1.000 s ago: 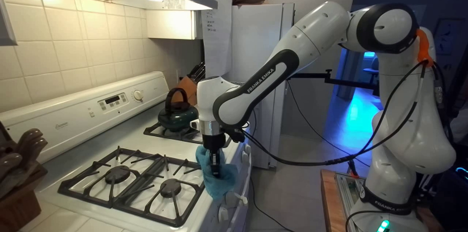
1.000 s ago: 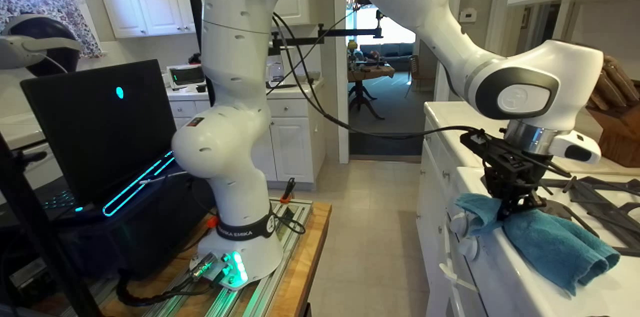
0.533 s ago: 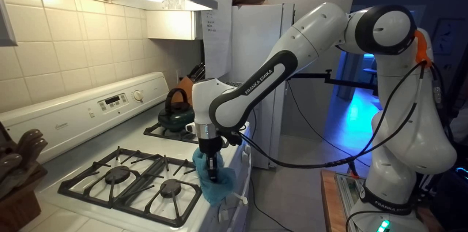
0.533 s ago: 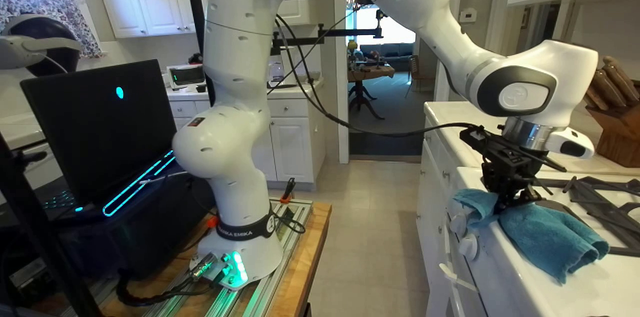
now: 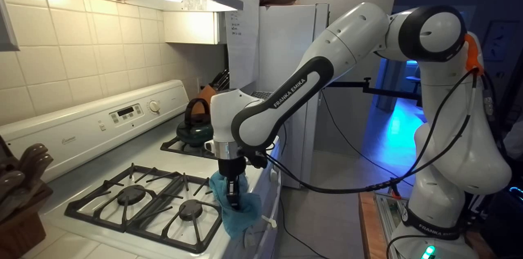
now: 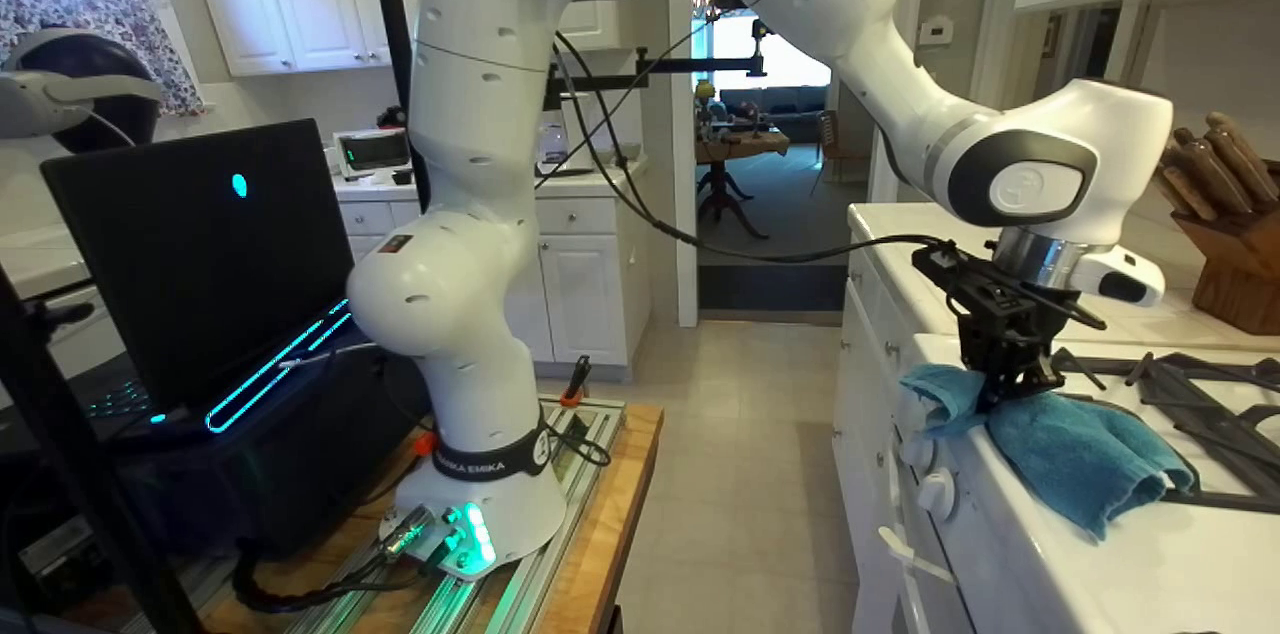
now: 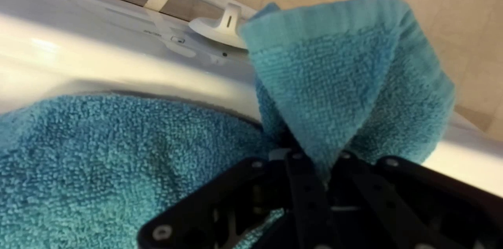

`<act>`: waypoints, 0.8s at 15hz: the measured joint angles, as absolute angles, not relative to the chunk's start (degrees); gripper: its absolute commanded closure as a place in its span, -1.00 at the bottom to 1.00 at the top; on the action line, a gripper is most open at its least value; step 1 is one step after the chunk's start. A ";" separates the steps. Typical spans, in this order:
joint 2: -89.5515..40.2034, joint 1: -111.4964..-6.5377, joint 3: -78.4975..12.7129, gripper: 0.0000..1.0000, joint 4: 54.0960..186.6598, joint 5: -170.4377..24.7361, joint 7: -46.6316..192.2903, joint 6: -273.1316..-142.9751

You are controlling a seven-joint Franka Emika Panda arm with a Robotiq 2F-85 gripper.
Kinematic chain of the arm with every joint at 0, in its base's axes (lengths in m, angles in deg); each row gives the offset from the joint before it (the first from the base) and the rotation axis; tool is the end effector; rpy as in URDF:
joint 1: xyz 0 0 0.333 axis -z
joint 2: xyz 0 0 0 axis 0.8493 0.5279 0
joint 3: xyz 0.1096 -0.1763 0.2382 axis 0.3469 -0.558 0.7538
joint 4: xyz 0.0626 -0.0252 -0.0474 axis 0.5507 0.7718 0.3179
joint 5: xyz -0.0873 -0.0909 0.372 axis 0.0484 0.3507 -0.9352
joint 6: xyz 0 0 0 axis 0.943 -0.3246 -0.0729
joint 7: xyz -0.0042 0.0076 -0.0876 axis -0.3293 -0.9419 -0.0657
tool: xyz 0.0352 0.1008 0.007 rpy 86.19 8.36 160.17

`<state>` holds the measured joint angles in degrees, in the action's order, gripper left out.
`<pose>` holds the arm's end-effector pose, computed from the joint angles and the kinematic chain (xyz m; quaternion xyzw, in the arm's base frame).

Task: Use the towel to wipe the stove

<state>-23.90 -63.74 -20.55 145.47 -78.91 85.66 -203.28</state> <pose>0.5644 0.1403 0.2864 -0.9833 -0.1720 0.0439 0.0397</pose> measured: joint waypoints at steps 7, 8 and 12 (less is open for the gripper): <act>-23.80 -64.11 -20.70 0.96 145.38 -78.92 82.99 -203.41; -23.83 -63.94 -20.95 0.96 145.41 -78.94 82.86 -203.38; -24.77 -61.88 -23.23 0.96 146.58 -79.17 82.77 -203.33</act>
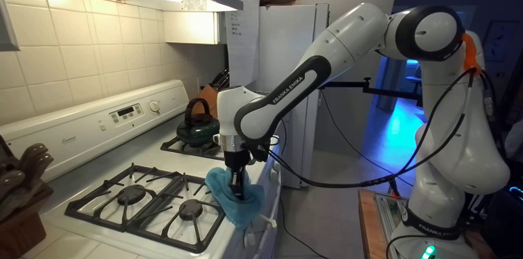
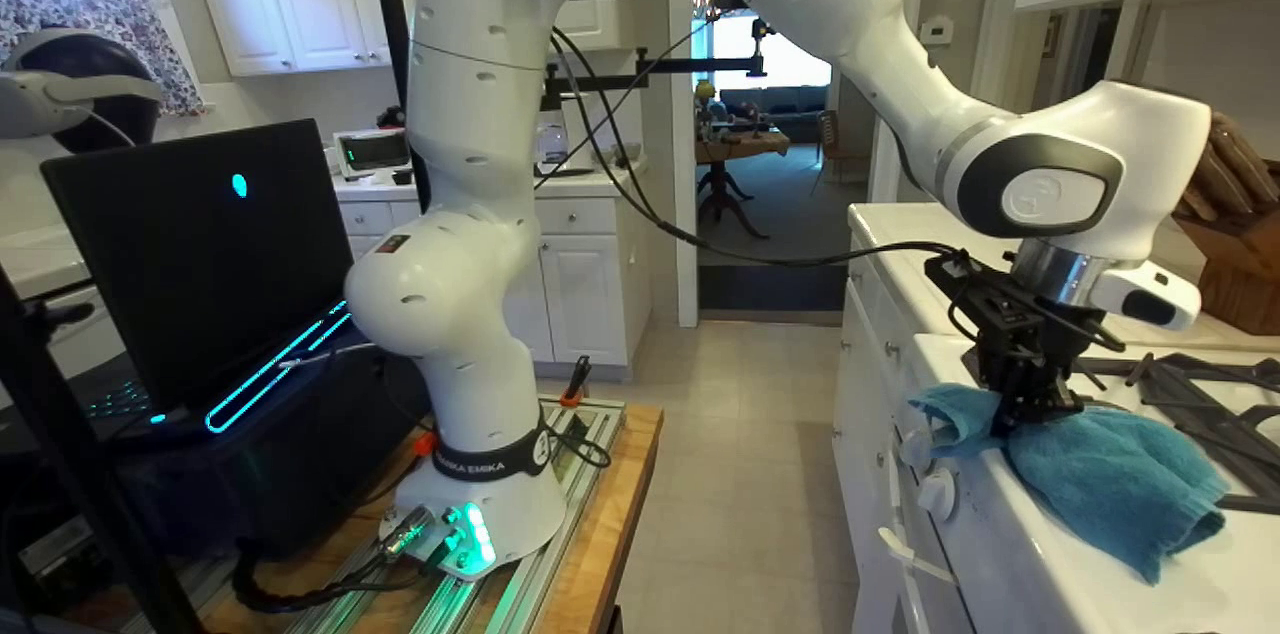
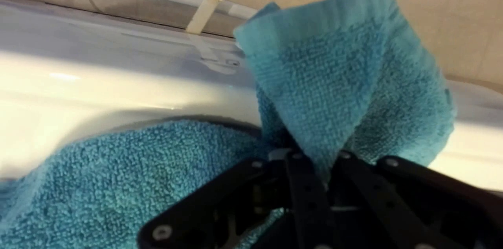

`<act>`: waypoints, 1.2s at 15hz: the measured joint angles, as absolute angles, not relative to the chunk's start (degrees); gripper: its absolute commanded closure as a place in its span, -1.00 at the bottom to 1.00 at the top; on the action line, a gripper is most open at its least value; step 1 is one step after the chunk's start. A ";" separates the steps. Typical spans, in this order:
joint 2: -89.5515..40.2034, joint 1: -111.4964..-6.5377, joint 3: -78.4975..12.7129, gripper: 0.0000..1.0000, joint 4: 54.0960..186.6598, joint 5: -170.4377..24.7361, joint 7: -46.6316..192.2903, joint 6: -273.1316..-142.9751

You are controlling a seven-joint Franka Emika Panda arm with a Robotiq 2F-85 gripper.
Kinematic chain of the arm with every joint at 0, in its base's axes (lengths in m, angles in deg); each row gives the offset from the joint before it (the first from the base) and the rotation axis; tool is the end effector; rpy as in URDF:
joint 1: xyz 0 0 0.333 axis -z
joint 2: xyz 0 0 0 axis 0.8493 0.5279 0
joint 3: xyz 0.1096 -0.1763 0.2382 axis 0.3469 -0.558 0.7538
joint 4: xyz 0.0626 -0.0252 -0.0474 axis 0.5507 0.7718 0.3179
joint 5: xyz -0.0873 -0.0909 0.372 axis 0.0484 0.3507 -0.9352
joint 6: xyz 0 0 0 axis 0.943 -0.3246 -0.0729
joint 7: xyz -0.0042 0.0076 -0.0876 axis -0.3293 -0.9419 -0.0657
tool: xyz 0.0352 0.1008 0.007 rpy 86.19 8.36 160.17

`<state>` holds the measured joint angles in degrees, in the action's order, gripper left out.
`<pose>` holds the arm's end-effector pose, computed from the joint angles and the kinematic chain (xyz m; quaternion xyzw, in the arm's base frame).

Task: Use the towel to wipe the stove

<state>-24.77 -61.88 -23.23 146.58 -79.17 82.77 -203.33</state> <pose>0.5680 0.0951 0.2863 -0.9926 -0.1073 0.0455 0.0342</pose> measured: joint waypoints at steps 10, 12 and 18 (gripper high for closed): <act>-28.09 -55.12 -29.78 0.96 150.57 -80.11 82.78 -203.33; -28.90 -54.19 -31.08 0.96 151.68 -80.12 82.69 -203.19; -30.04 -50.92 -35.47 0.96 154.95 -80.11 82.43 -203.13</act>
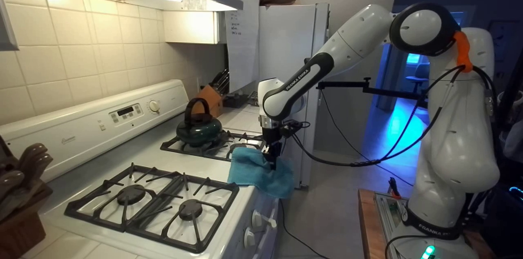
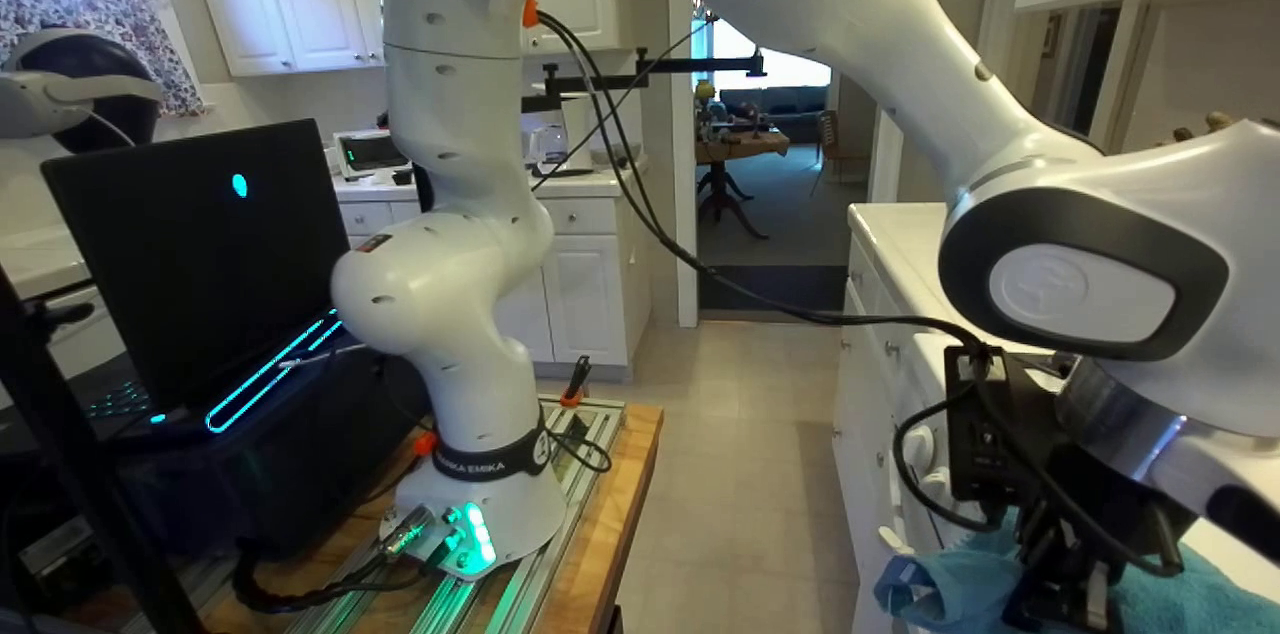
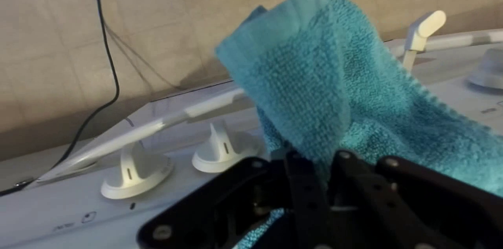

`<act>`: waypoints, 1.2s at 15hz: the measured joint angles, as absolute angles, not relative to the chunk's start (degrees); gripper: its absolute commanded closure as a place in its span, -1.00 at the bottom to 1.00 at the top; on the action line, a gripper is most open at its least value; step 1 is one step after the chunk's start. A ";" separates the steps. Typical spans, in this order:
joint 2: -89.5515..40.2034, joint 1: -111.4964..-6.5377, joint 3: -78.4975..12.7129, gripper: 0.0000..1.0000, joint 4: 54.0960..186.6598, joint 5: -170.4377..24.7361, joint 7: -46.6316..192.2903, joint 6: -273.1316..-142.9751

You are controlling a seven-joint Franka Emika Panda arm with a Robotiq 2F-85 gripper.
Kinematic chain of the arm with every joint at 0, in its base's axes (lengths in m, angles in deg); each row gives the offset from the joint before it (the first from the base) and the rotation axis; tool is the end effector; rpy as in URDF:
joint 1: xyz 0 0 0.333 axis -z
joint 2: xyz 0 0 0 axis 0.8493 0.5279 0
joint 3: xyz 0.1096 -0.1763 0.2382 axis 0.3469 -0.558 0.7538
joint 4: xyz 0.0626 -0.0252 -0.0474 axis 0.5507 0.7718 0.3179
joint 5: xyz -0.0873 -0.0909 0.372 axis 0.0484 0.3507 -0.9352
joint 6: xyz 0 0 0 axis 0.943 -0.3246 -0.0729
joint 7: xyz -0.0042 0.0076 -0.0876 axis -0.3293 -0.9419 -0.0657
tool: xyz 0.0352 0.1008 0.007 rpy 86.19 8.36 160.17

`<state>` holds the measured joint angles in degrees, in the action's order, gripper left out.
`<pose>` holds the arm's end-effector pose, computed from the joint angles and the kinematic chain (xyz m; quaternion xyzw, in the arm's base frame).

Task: Use the towel to wipe the stove

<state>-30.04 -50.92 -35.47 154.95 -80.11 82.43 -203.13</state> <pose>0.5160 -0.1243 0.2785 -0.9920 0.1019 0.0690 0.0278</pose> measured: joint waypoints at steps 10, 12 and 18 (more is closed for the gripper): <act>-30.03 -47.41 -39.01 0.96 154.94 -80.14 81.18 -209.82; -29.99 -46.89 -39.63 0.96 154.94 -80.14 80.45 -210.24; -29.98 -43.39 -41.42 0.96 154.99 -85.27 80.01 -211.76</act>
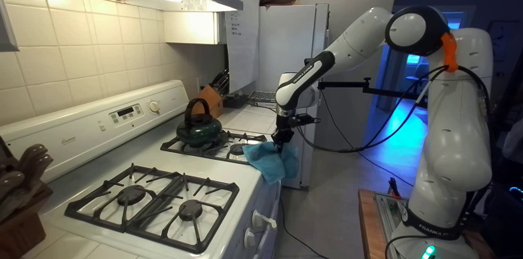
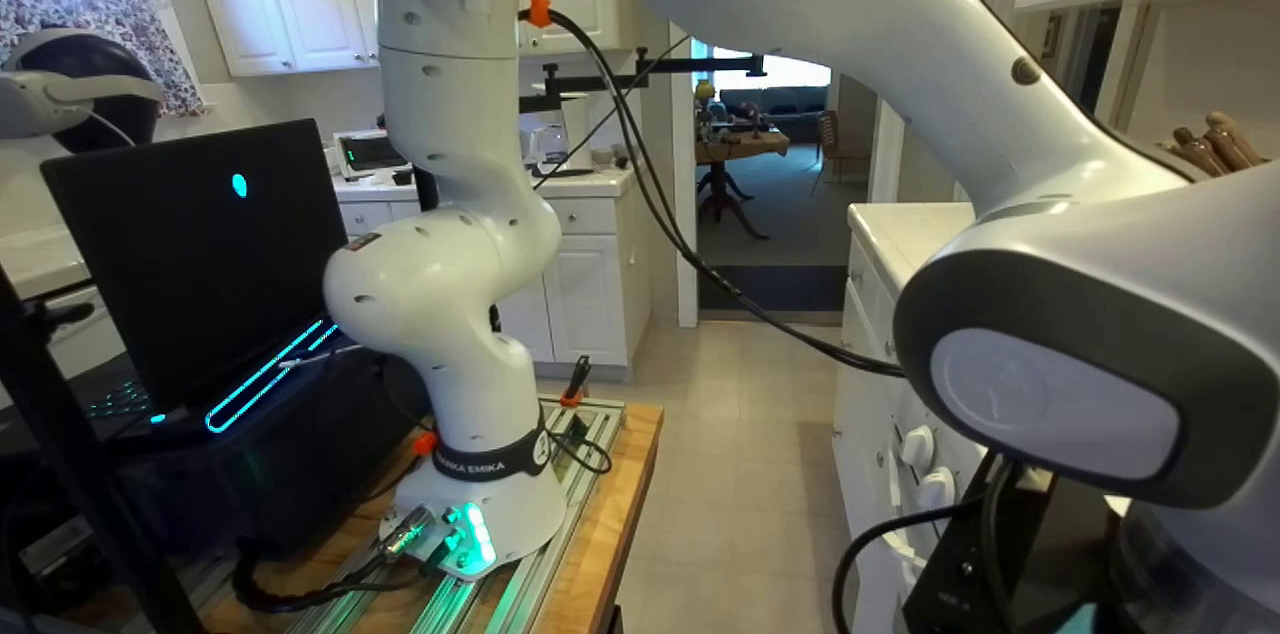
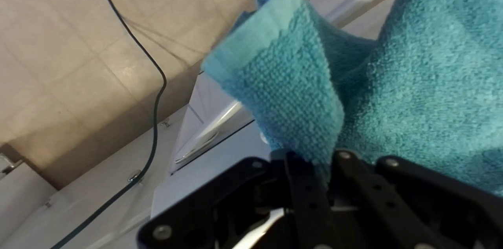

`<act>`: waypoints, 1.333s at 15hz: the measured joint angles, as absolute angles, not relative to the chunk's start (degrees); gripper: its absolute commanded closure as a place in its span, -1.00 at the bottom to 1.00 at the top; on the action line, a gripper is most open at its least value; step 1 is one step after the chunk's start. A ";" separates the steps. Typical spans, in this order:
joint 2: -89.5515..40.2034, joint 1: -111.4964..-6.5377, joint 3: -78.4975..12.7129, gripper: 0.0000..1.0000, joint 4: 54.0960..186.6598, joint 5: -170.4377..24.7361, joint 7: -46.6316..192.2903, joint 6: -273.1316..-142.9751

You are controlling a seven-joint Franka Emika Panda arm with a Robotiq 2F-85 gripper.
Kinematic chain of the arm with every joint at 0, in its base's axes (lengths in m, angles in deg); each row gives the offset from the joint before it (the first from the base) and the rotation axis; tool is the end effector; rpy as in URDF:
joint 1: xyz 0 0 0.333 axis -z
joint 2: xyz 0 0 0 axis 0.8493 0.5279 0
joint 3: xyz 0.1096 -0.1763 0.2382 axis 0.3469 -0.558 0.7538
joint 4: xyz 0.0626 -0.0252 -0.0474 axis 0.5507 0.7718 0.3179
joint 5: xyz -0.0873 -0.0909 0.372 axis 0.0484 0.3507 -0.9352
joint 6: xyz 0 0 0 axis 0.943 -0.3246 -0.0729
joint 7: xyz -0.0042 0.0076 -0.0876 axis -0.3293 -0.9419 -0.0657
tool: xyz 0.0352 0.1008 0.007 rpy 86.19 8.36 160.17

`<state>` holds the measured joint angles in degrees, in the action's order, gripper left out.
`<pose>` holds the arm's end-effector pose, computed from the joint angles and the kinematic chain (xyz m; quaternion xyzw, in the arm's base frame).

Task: Use the towel to wipe the stove

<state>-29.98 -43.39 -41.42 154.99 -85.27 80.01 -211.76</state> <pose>0.4876 -0.2494 0.2916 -0.9619 0.2711 -0.0130 0.0322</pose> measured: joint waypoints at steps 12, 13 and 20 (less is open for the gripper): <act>-30.14 -40.61 -42.98 0.96 154.60 -91.94 78.10 -214.93; -30.14 -40.58 -42.93 0.96 154.60 -92.00 78.10 -214.93; -30.14 -44.29 -37.27 0.96 154.02 -93.02 78.12 -214.93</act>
